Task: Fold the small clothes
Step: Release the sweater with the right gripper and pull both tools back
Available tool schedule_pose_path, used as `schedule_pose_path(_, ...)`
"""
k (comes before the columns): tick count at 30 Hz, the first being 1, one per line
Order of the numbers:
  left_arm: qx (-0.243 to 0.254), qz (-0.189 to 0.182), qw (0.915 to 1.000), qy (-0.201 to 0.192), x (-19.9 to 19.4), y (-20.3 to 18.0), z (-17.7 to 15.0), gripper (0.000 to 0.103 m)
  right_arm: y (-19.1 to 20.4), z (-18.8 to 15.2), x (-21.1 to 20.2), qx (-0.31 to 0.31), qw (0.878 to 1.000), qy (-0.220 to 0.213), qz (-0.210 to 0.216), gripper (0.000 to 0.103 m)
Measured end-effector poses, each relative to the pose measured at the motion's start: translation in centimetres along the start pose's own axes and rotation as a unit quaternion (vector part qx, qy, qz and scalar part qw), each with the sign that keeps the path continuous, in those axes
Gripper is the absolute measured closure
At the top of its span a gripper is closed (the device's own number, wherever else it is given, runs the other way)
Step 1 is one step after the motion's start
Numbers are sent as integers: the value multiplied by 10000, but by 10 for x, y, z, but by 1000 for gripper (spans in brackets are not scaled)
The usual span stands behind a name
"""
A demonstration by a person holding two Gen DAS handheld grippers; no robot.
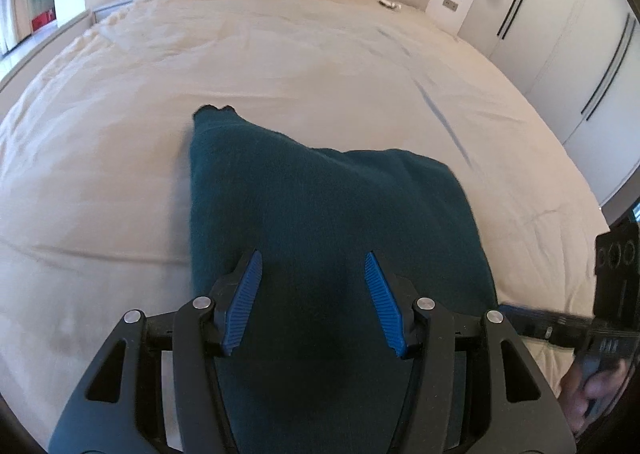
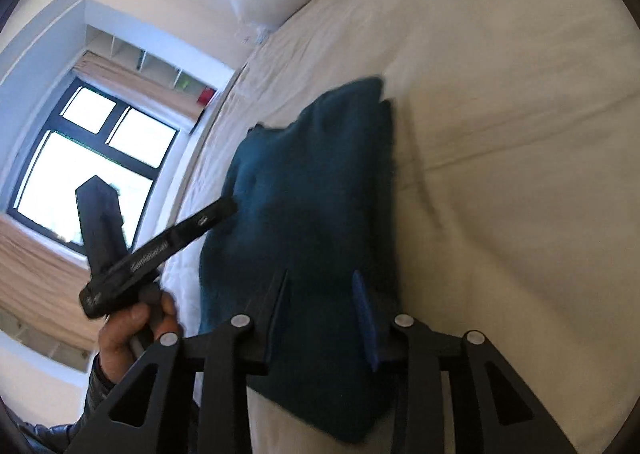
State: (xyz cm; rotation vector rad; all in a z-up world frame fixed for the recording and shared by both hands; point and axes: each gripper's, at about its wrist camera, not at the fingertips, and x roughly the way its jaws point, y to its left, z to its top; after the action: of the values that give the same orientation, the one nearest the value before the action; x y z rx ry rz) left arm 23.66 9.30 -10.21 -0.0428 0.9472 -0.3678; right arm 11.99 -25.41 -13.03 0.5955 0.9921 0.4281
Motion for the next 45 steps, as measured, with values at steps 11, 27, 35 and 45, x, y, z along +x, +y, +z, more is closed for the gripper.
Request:
schedule_pose_path(11,647,1555,9378,-3038,-183,-32,-62,0,101,-29,-141,-1614,9446,-2801,-566,0)
schedule_pose_path(27,47,1515,9571,-2469,-240,-35,-79,0,157,-63,-189,-1754,9125,-3270,-1722,0)
schedule_pose_path(35,-423,1487,9854,-712,-159,-18,-98,0,126,-73,-123,-1339,9374,-2133,-2406,0)
schedule_pose_path(45,-310,1520,9876,-244,-123,-22,-112,0,101,-86,-89,-935,9474,-1314,-2766,0)
